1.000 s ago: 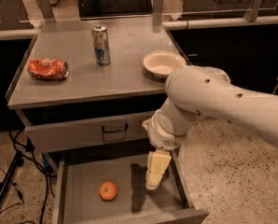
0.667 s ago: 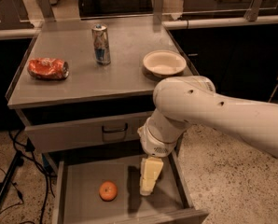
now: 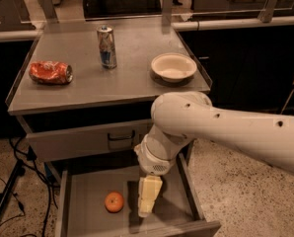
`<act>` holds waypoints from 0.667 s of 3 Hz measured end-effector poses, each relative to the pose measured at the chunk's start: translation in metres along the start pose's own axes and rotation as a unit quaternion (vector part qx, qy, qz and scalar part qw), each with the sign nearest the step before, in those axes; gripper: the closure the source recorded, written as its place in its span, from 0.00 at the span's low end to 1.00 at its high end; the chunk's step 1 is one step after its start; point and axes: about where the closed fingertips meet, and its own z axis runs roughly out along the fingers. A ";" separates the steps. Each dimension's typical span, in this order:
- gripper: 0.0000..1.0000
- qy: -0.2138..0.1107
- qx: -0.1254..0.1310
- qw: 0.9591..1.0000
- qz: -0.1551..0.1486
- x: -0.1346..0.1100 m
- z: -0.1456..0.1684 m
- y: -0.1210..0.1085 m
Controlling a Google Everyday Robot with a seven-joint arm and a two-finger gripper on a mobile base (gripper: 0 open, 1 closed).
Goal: Pick orange from middle drawer and place on counter
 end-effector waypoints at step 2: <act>0.00 -0.024 -0.020 0.999 -0.018 -0.017 0.024 0.004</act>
Offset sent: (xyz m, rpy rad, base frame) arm -0.0057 0.0216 -0.0141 0.0410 0.0242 0.0416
